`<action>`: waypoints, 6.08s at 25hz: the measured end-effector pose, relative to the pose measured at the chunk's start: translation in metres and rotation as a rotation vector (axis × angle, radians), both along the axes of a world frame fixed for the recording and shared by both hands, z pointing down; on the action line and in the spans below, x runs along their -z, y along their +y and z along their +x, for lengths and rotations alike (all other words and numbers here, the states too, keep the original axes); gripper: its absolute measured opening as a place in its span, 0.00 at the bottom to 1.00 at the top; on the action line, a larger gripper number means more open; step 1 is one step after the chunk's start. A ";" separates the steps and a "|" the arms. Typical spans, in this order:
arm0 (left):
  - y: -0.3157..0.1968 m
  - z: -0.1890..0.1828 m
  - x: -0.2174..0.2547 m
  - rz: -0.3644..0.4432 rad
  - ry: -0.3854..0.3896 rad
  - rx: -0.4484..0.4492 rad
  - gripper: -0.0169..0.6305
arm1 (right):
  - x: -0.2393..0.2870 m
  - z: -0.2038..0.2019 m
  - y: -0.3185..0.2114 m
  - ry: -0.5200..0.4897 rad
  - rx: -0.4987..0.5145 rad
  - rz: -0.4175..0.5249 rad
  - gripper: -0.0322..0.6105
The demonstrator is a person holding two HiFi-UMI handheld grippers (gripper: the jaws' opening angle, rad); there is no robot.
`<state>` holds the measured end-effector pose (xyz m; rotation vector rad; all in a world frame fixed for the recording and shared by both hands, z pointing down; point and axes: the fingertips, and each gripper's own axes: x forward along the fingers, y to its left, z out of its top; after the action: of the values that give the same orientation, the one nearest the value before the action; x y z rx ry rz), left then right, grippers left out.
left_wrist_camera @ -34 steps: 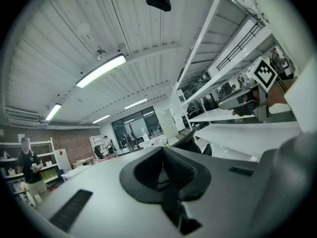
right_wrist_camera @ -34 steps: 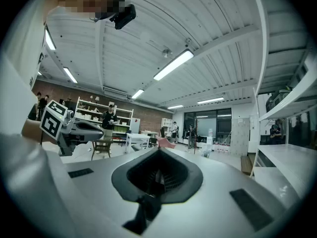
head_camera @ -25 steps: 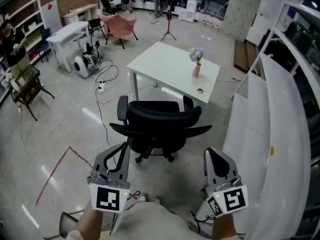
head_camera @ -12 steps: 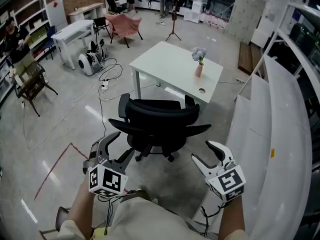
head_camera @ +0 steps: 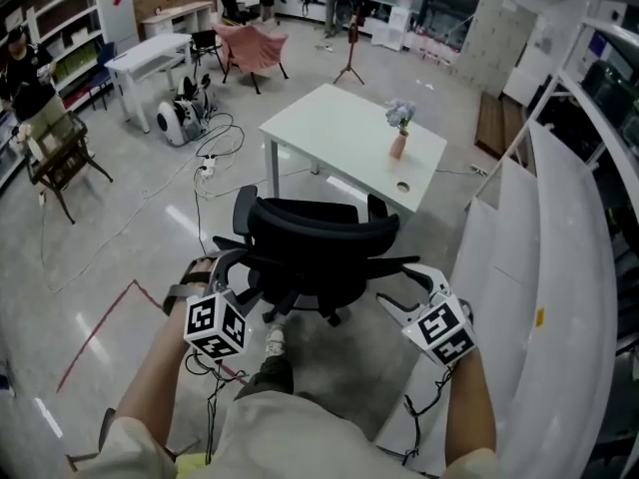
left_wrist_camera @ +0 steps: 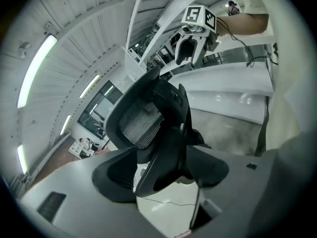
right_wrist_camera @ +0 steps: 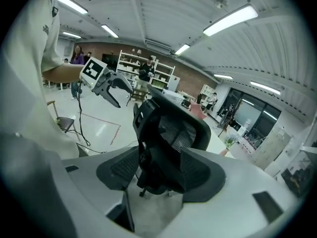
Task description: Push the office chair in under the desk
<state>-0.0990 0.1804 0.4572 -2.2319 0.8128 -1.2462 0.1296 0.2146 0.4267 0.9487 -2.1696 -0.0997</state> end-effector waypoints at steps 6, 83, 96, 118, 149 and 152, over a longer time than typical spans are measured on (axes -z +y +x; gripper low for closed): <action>-0.027 0.004 -0.024 -0.027 -0.024 -0.010 0.46 | -0.022 -0.001 -0.018 0.039 0.031 -0.062 0.47; -0.352 -0.004 -0.082 -0.146 -0.143 -0.265 0.40 | -0.114 -0.001 -0.271 0.175 -0.131 -0.275 0.34; -0.443 0.036 -0.082 -0.158 -0.168 -0.331 0.40 | -0.113 0.026 -0.342 0.147 -0.244 -0.196 0.36; -0.575 0.070 -0.079 -0.200 -0.218 -0.396 0.41 | -0.102 0.036 -0.440 0.055 -0.243 -0.228 0.30; -0.597 0.076 -0.080 -0.238 -0.192 -0.394 0.43 | -0.101 0.045 -0.466 0.036 -0.248 -0.249 0.31; -0.597 0.078 -0.081 -0.230 -0.193 -0.399 0.42 | -0.102 0.047 -0.466 0.043 -0.272 -0.223 0.32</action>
<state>-0.0211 -0.4167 0.5383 -2.2539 0.1431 -1.3763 0.1767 -0.2519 0.5292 1.0879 -1.9445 0.2461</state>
